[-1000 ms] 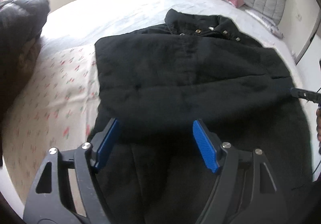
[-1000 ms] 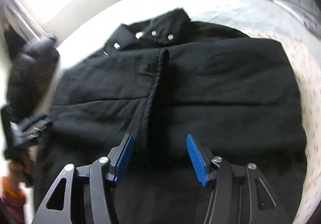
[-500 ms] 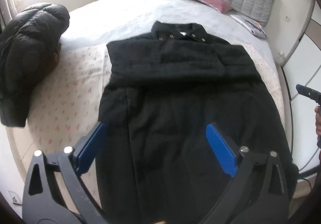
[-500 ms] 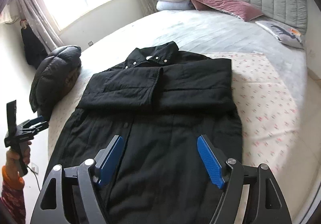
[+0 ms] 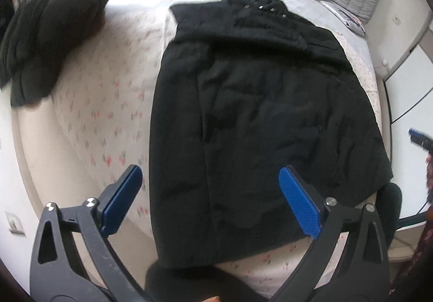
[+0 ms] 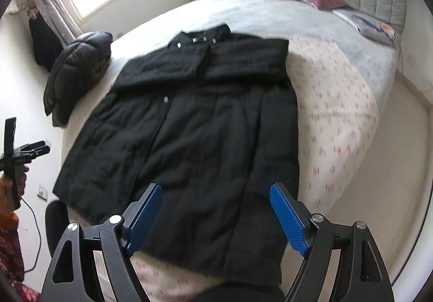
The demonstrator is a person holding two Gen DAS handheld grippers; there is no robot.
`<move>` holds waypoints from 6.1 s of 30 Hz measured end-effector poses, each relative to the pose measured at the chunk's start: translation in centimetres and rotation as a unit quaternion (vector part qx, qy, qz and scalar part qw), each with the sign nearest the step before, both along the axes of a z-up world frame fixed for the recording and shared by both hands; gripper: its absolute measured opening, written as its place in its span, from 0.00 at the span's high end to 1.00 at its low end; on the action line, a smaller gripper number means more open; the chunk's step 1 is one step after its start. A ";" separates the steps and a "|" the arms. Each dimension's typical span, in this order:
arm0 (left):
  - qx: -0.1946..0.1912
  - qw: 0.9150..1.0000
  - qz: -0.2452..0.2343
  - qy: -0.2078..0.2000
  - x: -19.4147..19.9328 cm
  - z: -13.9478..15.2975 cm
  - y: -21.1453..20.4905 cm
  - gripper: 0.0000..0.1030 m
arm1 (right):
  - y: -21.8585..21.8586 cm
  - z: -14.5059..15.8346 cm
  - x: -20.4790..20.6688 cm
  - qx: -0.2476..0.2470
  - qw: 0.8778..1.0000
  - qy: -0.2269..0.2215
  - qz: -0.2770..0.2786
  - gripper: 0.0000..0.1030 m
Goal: Fold large clothes
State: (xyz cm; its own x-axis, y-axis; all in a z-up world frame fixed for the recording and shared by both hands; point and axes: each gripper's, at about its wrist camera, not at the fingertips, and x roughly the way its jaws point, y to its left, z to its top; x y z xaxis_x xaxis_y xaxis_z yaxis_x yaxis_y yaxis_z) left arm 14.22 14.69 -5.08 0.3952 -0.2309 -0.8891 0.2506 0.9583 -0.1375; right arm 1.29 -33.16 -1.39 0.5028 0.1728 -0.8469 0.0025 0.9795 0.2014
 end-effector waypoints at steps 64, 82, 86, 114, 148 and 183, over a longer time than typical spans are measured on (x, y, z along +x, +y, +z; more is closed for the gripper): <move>-0.229 0.953 0.016 0.198 -1.9 -10.5 9.4 0.60 | -9.9 -14.7 -5.4 0.311 0.932 0.110 -0.150 0.80; -0.260 0.954 0.038 0.141 -2.5 -6.8 8.4 0.89 | -7.4 -10.9 -4.7 0.314 0.942 0.055 -0.107 0.91; -0.306 0.947 0.034 0.093 -1.7 -3.1 8.6 0.90 | -7.7 -7.4 -4.2 0.334 0.937 0.003 -0.103 0.92; -0.235 0.964 0.083 -0.098 30.6 7.1 0.0 0.91 | -14.6 4.0 25.9 0.301 0.926 -0.151 -0.173 0.92; -0.029 0.995 -0.002 -0.091 41.5 -4.0 -3.8 0.12 | -19.1 -6.1 40.3 0.200 0.961 -0.049 -0.184 0.30; 0.134 0.938 0.175 -0.269 55.4 -5.6 -9.6 1.00 | -12.5 -7.1 57.0 -0.160 0.936 -0.187 -0.251 0.94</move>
State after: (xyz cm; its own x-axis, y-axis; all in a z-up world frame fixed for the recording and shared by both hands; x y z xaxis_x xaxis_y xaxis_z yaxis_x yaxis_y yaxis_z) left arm 69.62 5.07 -10.65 0.8132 0.2001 -0.5465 -0.1212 0.9767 0.1772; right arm 58.32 -45.62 -8.48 0.7251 -0.3968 -0.5628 0.4663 0.8844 -0.0227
